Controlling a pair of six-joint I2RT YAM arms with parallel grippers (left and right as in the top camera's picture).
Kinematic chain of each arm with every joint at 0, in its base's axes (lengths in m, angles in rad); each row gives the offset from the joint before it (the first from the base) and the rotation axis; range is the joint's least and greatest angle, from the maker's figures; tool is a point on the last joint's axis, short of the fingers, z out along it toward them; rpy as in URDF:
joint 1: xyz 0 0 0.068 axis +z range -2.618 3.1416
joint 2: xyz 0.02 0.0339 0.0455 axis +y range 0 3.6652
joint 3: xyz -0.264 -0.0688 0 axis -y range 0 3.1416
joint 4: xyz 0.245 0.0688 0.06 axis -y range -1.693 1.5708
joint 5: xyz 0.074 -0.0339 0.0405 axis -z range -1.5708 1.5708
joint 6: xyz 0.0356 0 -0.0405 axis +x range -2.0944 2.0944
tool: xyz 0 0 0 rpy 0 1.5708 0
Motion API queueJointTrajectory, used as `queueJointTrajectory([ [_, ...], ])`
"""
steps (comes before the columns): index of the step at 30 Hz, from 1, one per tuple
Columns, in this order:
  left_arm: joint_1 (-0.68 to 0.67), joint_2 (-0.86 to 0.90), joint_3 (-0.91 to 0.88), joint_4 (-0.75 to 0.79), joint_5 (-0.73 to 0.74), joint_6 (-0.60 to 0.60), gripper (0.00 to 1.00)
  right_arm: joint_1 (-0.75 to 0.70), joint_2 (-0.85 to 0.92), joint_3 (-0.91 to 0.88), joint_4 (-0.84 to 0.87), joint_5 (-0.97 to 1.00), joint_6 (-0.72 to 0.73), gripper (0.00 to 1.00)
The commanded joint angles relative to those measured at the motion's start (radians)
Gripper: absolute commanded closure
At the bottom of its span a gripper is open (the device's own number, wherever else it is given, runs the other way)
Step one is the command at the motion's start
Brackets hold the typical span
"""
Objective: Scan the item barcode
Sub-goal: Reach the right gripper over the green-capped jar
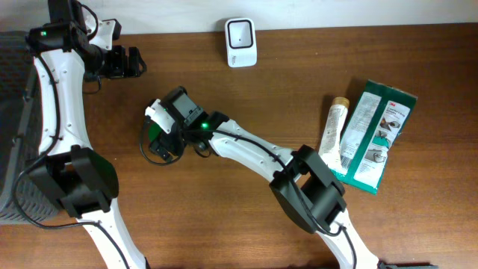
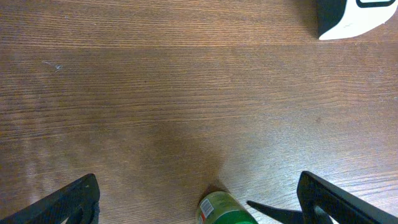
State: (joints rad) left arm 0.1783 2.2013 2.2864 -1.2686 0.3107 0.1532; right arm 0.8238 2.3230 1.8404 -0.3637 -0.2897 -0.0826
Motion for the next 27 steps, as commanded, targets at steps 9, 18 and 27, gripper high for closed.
queueJointTrajectory([
  [9, 0.003, -0.006, 0.017, -0.001, 0.014, -0.009, 0.01, 0.006, 0.026, 0.013, 0.045, -0.013, -0.007, 0.37],
  [18, 0.003, -0.006, 0.017, -0.001, 0.014, -0.009, 0.01, -0.082, -0.206, 0.013, -0.269, -0.01, -0.008, 0.44],
  [27, 0.003, -0.006, 0.017, -0.001, 0.014, -0.009, 0.01, -0.346, -0.317, -0.007, -0.655, -0.009, -0.016, 0.44],
])
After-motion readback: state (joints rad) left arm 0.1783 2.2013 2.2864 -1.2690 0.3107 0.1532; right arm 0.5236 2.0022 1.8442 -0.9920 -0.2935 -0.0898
